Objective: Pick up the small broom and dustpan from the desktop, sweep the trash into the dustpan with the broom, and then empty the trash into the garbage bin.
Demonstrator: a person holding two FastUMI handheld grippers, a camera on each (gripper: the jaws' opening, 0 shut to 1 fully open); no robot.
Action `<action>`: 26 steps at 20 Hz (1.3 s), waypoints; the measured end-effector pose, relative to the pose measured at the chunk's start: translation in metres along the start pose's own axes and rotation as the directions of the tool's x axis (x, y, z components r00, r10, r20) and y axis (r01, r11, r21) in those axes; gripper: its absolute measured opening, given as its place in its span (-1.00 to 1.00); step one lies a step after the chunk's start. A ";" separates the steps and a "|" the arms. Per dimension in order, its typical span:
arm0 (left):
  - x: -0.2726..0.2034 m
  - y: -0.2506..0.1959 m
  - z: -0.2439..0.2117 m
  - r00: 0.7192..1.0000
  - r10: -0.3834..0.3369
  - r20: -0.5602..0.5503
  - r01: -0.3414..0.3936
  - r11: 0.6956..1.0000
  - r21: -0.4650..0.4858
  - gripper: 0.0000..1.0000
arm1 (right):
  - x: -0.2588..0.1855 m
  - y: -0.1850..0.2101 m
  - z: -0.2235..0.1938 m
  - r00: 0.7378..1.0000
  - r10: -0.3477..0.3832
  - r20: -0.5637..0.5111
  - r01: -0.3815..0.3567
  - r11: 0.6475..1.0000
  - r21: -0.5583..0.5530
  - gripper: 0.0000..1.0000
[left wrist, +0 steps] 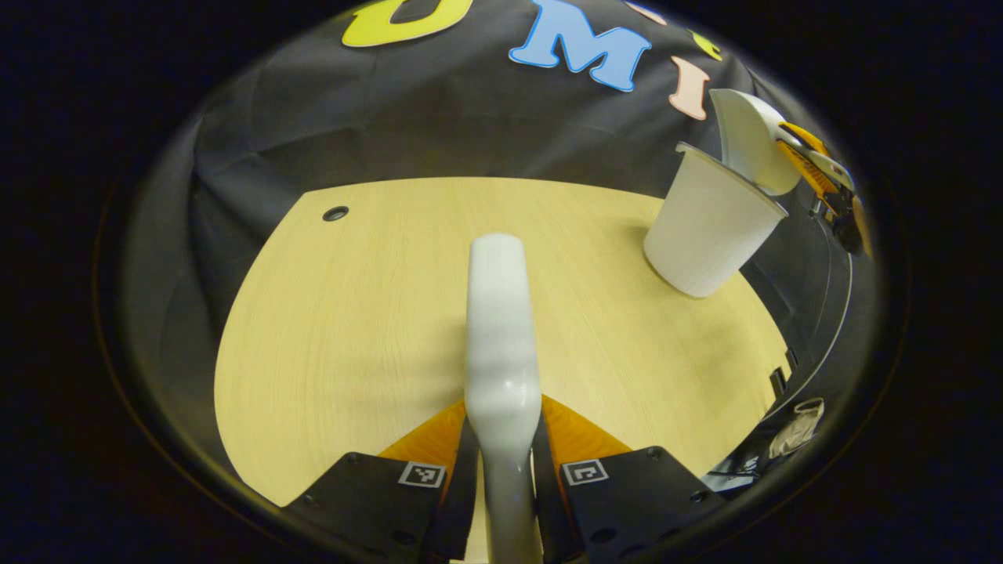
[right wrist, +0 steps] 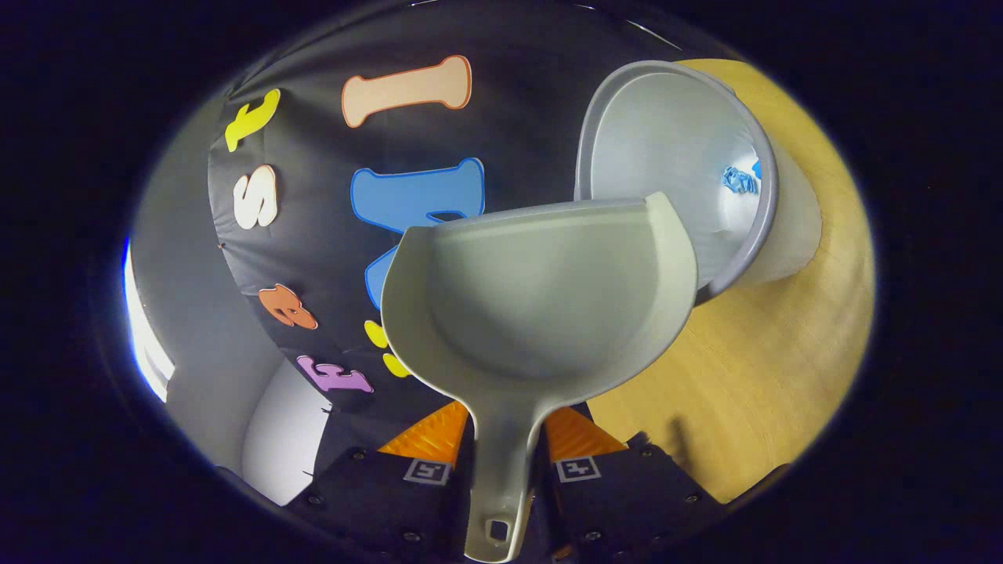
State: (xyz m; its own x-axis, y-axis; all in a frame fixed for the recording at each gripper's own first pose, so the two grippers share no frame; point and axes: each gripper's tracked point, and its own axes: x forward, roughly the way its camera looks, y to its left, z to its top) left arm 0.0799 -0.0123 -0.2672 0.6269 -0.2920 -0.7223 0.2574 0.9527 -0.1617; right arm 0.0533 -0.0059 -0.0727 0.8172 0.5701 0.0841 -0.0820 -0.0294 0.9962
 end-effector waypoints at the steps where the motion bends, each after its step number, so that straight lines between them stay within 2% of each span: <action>1: 0.001 0.001 0.000 1.000 0.001 -0.002 -0.001 1.000 -0.004 -0.23 | 0.001 -0.002 -0.006 1.000 -0.015 -0.007 0.015 0.999 -0.031 -0.31; 2: 0.001 0.002 0.000 1.000 0.004 -0.003 -0.004 1.000 -0.008 -0.16 | 0.001 -0.005 -0.013 1.000 -0.029 -0.010 0.028 0.997 -0.068 -0.30; 4: 0.002 0.003 0.000 1.000 0.004 -0.004 -0.005 1.000 -0.016 -0.23 | 0.004 -0.013 -0.028 0.997 -0.078 -0.011 0.075 0.983 -0.166 -0.32; 6: 0.002 0.005 -0.001 1.000 0.007 -0.007 -0.008 1.000 -0.024 -0.19 | 0.007 -0.024 -0.042 0.990 -0.140 -0.005 0.133 0.952 -0.277 -0.31; 9: 0.003 0.008 -0.003 1.000 0.017 -0.012 -0.017 0.999 -0.042 -0.19 | 0.008 -0.042 -0.064 0.975 -0.220 0.012 0.203 0.878 -0.433 -0.31; 12: 0.003 0.015 -0.005 0.999 0.031 -0.020 -0.033 0.997 -0.067 -0.19 | 0.010 -0.062 -0.086 0.957 -0.289 0.025 0.256 0.800 -0.543 -0.31; 15: 0.005 0.022 -0.011 0.998 0.049 -0.027 -0.051 0.996 -0.079 -0.16 | 0.011 -0.087 -0.106 0.931 -0.363 0.036 0.300 0.703 -0.645 -0.31; 16: 0.005 0.024 -0.013 0.998 0.054 -0.030 -0.056 0.995 -0.078 -0.24 | 0.013 -0.095 -0.110 0.922 -0.386 0.042 0.311 0.670 -0.674 -0.31; 21: 0.010 0.024 -0.020 0.997 0.058 -0.041 -0.061 0.995 -0.080 -0.16 | 0.008 -0.139 -0.127 0.867 -0.492 0.081 0.365 0.514 -0.776 -0.31; 23: 0.012 0.025 -0.024 0.997 0.056 -0.045 -0.060 0.995 -0.078 -0.16 | 0.008 -0.156 -0.130 0.844 -0.529 0.090 0.385 0.480 -0.789 -0.31; 25: 0.014 0.025 -0.028 0.997 0.055 -0.053 -0.059 0.995 -0.078 -0.24 | 0.011 -0.167 -0.132 0.825 -0.559 0.087 0.400 0.467 -0.789 -0.31; 26: 0.015 0.024 -0.028 0.997 0.049 -0.058 -0.054 0.995 -0.084 -0.19 | 0.011 -0.175 -0.135 0.816 -0.572 0.088 0.408 0.461 -0.788 -0.31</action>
State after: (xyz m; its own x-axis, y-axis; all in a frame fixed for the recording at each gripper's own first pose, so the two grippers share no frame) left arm 0.0749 0.0088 -0.3012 0.5950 -0.2395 -0.7672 0.1608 0.9707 -0.1784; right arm -0.0007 0.1167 -0.2491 0.7636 0.4096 -0.4991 -0.1538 0.8662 0.4755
